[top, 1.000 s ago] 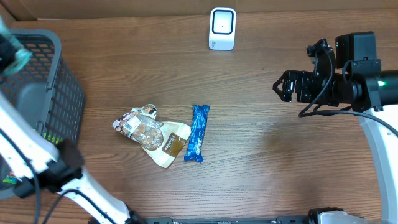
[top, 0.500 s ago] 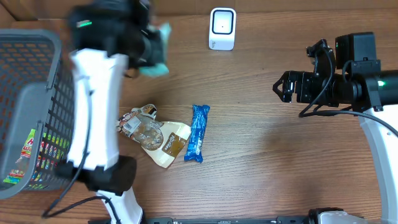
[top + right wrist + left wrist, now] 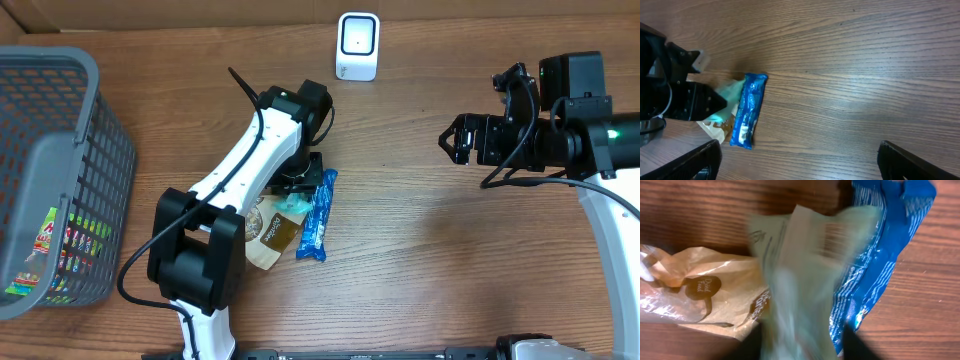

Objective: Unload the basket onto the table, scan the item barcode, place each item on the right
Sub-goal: 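Carry the mint-green packet out and drop it on the pile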

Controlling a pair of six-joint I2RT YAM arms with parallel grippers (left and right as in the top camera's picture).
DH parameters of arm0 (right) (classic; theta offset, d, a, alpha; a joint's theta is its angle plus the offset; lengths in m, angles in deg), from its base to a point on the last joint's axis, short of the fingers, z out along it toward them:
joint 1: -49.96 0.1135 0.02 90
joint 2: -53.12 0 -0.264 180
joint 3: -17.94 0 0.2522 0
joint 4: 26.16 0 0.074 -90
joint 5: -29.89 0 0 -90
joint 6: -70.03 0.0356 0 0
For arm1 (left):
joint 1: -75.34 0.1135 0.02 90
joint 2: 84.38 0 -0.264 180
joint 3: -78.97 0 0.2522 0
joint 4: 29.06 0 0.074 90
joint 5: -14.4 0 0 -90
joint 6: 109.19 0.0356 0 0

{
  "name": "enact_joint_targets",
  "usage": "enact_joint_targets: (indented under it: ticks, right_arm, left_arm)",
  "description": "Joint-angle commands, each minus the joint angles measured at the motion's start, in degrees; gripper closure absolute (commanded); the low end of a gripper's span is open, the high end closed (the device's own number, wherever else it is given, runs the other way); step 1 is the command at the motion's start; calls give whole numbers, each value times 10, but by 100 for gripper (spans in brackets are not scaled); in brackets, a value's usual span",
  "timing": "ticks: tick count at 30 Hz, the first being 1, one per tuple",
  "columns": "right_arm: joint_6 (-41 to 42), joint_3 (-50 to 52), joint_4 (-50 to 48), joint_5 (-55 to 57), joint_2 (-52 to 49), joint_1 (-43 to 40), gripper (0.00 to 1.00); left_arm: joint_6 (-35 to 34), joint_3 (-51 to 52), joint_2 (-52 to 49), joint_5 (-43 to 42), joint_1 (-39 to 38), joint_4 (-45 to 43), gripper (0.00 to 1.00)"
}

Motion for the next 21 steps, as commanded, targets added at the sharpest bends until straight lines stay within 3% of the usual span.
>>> enact_joint_targets:
  ticks: [1, 8, 12, 13, 16, 21]
  right_arm:
    - [-1, -13, -2, -3, 2, 3, 0]
    - [-3, -13, -3, -3, 2, 3, 0]
    - [-3, -13, -3, -3, 2, 3, 0]
    - [-3, -13, -3, -3, 2, 3, 0]
    - [-3, -13, -2, -3, 2, 3, 0]
    - [-3, -13, -1, -3, 2, 3, 0]
  left_arm:
    - [-3, -34, 10, 13, 17, 8, 37]
    - [2, -291, 11, 75, 67, 155, 32]
    - [61, -490, 12, 78, 114, 222, 28]
    - [93, -523, 23, 62, 132, 222, 0]
    - [94, -572, 67, 65, 199, 222, 0]
    - [94, -535, 165, 43, 361, 222, 0]
